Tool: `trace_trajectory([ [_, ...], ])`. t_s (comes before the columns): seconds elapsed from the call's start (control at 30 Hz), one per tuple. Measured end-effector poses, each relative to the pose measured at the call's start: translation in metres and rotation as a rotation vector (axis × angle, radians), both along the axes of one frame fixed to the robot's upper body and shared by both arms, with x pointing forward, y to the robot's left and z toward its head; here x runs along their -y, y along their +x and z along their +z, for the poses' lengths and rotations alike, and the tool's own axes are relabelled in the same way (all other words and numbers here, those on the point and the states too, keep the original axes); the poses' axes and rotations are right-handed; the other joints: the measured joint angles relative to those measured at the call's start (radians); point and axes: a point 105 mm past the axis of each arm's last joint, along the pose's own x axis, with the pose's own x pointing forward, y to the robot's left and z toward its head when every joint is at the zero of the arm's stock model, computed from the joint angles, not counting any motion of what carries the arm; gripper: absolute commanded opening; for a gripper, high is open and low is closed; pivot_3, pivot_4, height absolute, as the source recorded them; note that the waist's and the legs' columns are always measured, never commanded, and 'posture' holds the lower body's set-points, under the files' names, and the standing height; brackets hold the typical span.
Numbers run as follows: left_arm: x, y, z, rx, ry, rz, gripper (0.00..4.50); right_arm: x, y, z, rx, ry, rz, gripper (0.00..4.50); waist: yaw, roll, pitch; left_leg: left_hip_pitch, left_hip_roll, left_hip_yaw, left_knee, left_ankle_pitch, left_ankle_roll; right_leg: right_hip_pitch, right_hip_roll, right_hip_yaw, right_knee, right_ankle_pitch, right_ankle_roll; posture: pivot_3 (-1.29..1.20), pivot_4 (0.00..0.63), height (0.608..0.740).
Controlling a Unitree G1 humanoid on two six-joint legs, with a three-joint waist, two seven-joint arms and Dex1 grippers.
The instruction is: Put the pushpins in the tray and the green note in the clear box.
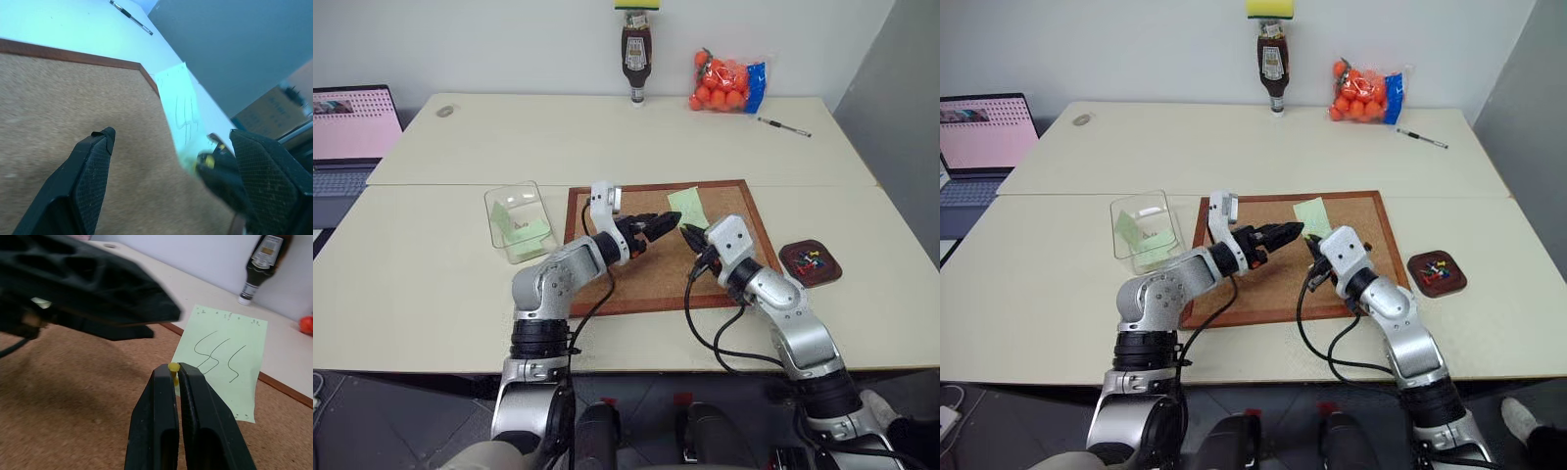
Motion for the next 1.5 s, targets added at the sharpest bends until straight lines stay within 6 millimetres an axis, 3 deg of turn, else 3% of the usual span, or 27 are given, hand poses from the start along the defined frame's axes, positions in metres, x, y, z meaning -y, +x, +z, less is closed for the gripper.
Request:
trace_trajectory([
  [0.23,0.016,0.0,0.003,-0.09,-0.073,-0.021,3.96,-0.01,-0.007,0.001,0.04,-0.048,0.047,0.0,0.001,-0.001,0.001,0.0,0.0,0.0,0.0,0.0,0.0,0.0,0.0,0.0,0.0,0.0,0.0,0.0,0.15,0.74],
  [0.33,0.017,0.003,0.004,-0.115,-0.092,-0.01,3.59,-0.01,-0.007,0.001,0.045,-0.051,0.047,0.0,0.001,-0.001,0.001,0.0,-0.001,0.0,0.0,0.0,0.0,0.0,0.0,0.0,0.0,0.0,0.0,0.0,0.15,0.74],
  [0.9,0.018,0.001,0.004,-0.175,-0.152,-0.032,0.03,-0.014,-0.008,0.005,0.056,-0.013,0.043,0.0,0.002,-0.001,0.001,0.0,-0.001,0.0,0.0,0.002,-0.003,0.0,0.0,0.0,0.0,0.0,0.0,0.0,0.15,0.74],
  [1.17,0.018,0.002,0.006,-0.153,-0.16,-0.027,0.03,-0.014,-0.008,0.009,0.069,0.023,0.029,0.0,0.002,-0.001,0.001,0.0,-0.001,0.0,0.0,0.002,-0.003,0.0,0.0,0.0,0.0,0.0,0.0,0.0,0.15,0.74],
  [1.33,0.011,0.006,-0.007,-0.19,-0.133,0.022,0.03,-0.011,-0.011,0.032,0.164,0.095,0.002,0.0,0.003,-0.001,0.001,0.0,-0.001,0.0,0.0,0.002,-0.004,0.001,0.0,0.0,0.0,0.0,0.0,0.0,0.15,0.74],
  [1.5,0.008,0.01,-0.011,-0.199,-0.126,0.052,0.03,-0.009,-0.01,0.039,0.185,0.156,-0.03,0.0,0.003,-0.001,0.001,0.0,0.0,0.0,0.0,0.002,-0.004,0.001,0.0,0.0,0.0,0.0,0.0,0.0,0.15,0.74],
])
